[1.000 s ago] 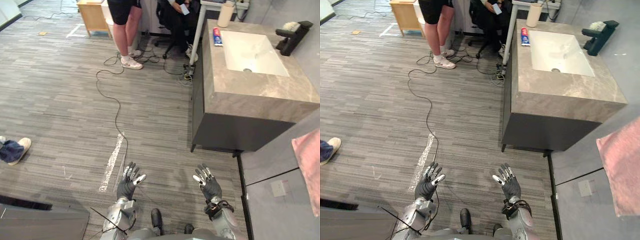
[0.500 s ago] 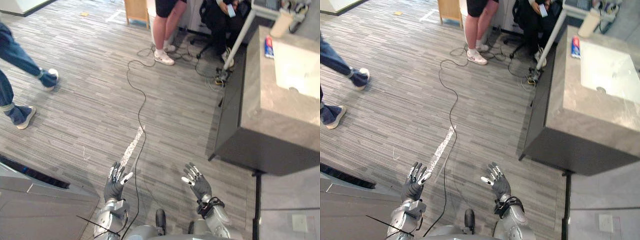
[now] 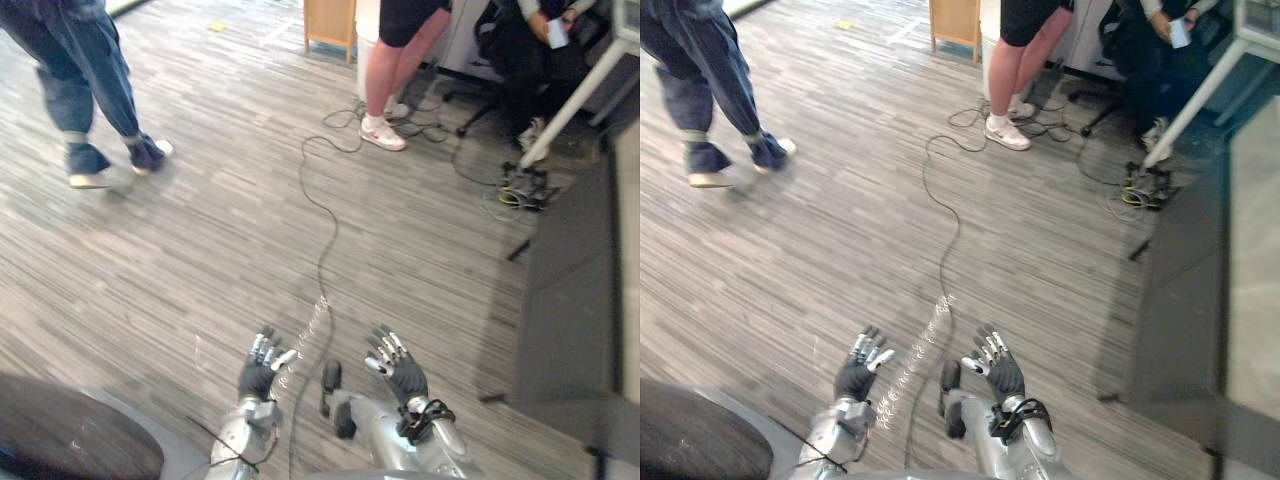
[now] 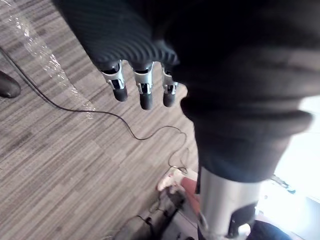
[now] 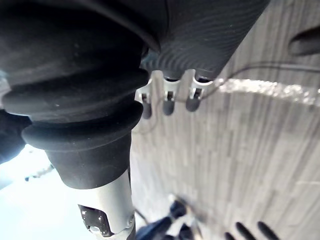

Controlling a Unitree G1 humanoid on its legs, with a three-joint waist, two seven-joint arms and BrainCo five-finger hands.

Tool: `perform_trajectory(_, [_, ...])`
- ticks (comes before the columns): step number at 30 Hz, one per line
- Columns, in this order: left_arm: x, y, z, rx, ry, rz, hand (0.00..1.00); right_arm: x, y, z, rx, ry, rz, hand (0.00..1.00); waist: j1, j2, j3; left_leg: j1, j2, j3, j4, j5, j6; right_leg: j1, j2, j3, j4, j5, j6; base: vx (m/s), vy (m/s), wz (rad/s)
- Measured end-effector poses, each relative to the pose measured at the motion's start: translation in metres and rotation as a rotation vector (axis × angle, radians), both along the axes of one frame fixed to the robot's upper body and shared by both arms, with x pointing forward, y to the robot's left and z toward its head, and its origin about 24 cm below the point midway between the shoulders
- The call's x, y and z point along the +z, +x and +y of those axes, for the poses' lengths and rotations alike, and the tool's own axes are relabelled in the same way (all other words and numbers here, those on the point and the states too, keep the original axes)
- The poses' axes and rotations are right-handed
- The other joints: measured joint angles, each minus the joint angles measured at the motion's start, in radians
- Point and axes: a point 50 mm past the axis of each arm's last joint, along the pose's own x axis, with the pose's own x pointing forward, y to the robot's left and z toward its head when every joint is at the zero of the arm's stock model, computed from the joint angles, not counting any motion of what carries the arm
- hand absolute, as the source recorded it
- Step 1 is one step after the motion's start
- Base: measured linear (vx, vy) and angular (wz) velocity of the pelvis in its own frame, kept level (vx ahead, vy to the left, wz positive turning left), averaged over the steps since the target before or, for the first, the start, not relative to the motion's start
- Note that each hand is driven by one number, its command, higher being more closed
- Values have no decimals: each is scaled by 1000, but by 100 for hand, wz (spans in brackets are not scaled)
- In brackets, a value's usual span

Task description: Organize washtable

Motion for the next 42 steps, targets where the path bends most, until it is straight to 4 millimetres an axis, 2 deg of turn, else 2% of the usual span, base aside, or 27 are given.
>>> perform_trajectory(1, [1, 0, 1, 8, 1, -7, 0, 2, 2, 0, -12, 2, -8, 0, 17, -6, 1, -25, 58, 40, 61, -8, 14, 72, 4, 57, -41, -1, 2, 740, 162, -135])
perform_trajectory(2, [1, 0, 6, 29, 8, -10, 0, 6, 8, 0, -22, 1, -34, 0, 45, -16, 1, -93, 140, 87, 97, -37, 64, 149, -9, 143, -85, -10, 18, 583, 179, -150])
perform_trajectory(4, [1, 0, 11, 59, 15, -5, 0, 11, 14, 0, -33, 0, -55, 0, 53, -22, 11, -201, 214, 92, 74, -74, 125, 212, -40, 226, -112, -36, 56, 521, 262, -112])
perform_trajectory(7, [-2, -5, 17, 87, 19, 15, 0, 8, 11, -6, -62, -4, -41, 0, 58, -66, 35, -296, 196, -36, -183, -89, 147, 286, -129, 319, -86, -114, 116, 464, 435, -87])
perform_trajectory(9, [-6, -15, 21, 104, 27, 47, 0, 4, 5, -13, -93, -9, -23, 0, 56, -71, 33, -353, 158, -251, -523, -62, 104, 293, -192, 404, -15, -216, 173, 474, 526, -94])
perform_trajectory(10, [-8, -18, 23, 110, 29, 57, 0, 3, 3, -14, -95, -10, -17, 0, 57, -71, 33, -361, 156, -314, -590, -49, 83, 294, -206, 427, 3, -240, 193, 461, 567, -117])
perform_trajectory(11, [-10, -25, 28, 135, 35, 74, 0, 1, 2, -13, -93, -10, -9, 0, 57, -71, 33, -368, 156, -465, -741, -22, 35, 293, -240, 493, 50, -309, 242, 371, 501, -94])
perform_trajectory(12, [-10, -26, 28, 141, 36, 76, 0, 1, 2, -13, -91, -11, -9, 0, 57, -69, 32, -362, 161, -491, -765, -18, 22, 288, -243, 510, 57, -323, 251, 458, 685, -145])
perform_trajectory(13, [-11, -30, 30, 169, 27, 83, 0, 0, 1, -12, -79, -18, -9, 0, 62, -41, 17, -345, 193, -586, -839, -33, -1, 284, -250, 580, 78, -375, 295, 442, 793, -174])
perform_trajectory(14, [-13, -36, 33, 206, 20, 103, 0, -6, 1, -8, -62, -24, 20, 0, 79, -55, 2, -346, 181, -592, -764, 30, -105, 283, -285, 682, 72, -413, 301, 420, 831, -217])
perform_trajectory(15, [-13, -38, 39, 225, 34, 104, 0, -10, 0, 0, -40, -15, 43, 0, 97, -64, -1, -352, 155, -591, -693, 27, -106, 273, -298, 745, 77, -419, 293, 417, 813, -234])
perform_trajectory(16, [-7, -39, 46, 253, 44, 78, 0, -10, -2, 13, 13, -7, 43, 0, 103, -80, -14, -377, 117, -615, -527, -24, -91, 238, -245, 804, 213, -428, 314, 489, 832, -214])
perform_trajectory(17, [-5, -40, 48, 250, 49, 71, 0, -13, -9, 20, 46, 0, 57, 0, 114, -119, -30, -379, 106, -530, -415, -97, -61, 200, -269, 790, 276, -405, 281, 418, 659, -199])
perform_trajectory(18, [-5, -39, 46, 241, 45, 69, 0, -15, -10, 22, 60, -4, 63, 0, 115, -127, -41, -377, 106, -485, -381, -124, -38, 189, -284, 804, 280, -385, 281, 419, 732, -172])
perform_trajectory(20, [0, -28, 38, 176, 47, 33, 0, -11, -5, 26, 70, -1, 50, 0, 96, -123, -61, -367, 98, -359, -361, -166, 14, 89, -329, 805, 309, -224, 281, 252, 614, -151])
perform_trajectory(22, [7, -19, 34, 127, 52, -8, 0, -11, -4, 26, 66, 6, 51, 0, 78, -104, -59, -325, 98, -276, -417, -155, 64, 22, -328, 798, 336, -58, 271, 88, 461, -116])
perform_trajectory(24, [13, -15, 33, 80, 68, -38, 0, -16, -12, 25, 50, 29, 83, 0, 64, -103, -59, -244, 93, -207, -506, -128, 109, -24, -295, 718, 473, -32, 272, 50, 329, -76])
perform_trajectory(25, [16, -15, 31, 68, 68, -54, 0, -18, -16, 23, 38, 36, 96, 0, 71, -102, -62, -191, 77, -166, -554, -117, 128, -54, -304, 593, 510, -6, 209, 27, 227, -66])
perform_trajectory(27, [16, -16, 26, 52, 61, -52, 0, -21, -21, 17, 24, 28, 111, 0, 67, -79, -74, -139, 62, -118, -620, -109, 147, -63, -368, 460, 482, 53, 155, 21, 249, -80])
perform_trajectory(30, [14, -19, 26, 15, 86, -39, 0, -26, -29, 7, -21, 22, 141, 0, 58, -75, -70, -30, 46, -40, -762, -76, 166, -122, -306, 362, 620, -114, 197, 43, 117, -70])
perform_trajectory(33, [14, -20, 11, -72, 89, -47, 0, -30, -34, -18, -122, 0, 160, 0, 20, -62, -54, 64, 42, 22, -859, -68, 165, -160, -241, 221, 581, -231, 196, 124, 11, -54])
perform_trajectory(36, [17, -12, -7, -171, 80, -73, 0, -32, -37, -37, -185, -29, 168, 0, -7, -55, -41, 159, 44, 87, -938, -69, 126, -183, -219, 68, 300, -184, 197, 212, -41, -51])
perform_trajectory(37, [19, -8, -11, -188, 82, -88, 0, -32, -37, -41, -199, -33, 169, 0, -9, -56, -41, 190, 44, 114, -961, -80, 105, -178, -223, -6, 152, -111, 190, 396, -105, -47])
perform_trajectory(38, [20, -6, -16, -195, 71, -94, 0, -33, -37, -42, -204, -37, 174, 0, -13, -50, -41, 223, 49, 130, -972, -98, 76, -163, -234, -94, 84, 9, 147, 459, -113, -49])
perform_trajectory(39, [21, -3, -18, -197, 67, -99, 0, -32, -37, -43, -204, -42, 173, 0, -14, -53, -44, 238, 58, 134, -973, -105, 65, -157, -237, -146, 88, 39, 142, 558, -112, -54])
perform_trajectory(40, [24, 2, -25, -209, 50, -120, 0, -31, -34, -45, -204, -49, 165, 0, -4, -14, -45, 255, 73, 140, -993, -96, 45, -162, -240, -228, 120, 35, 130, 537, -124, -40])
perform_trajectory(42, [31, 14, -34, -234, 37, -156, 0, -27, -26, -47, -210, -55, 143, 0, -5, 15, -29, 265, 93, 133, -1023, -50, 4, -194, -235, -251, 198, -5, 84, 483, -155, -25])
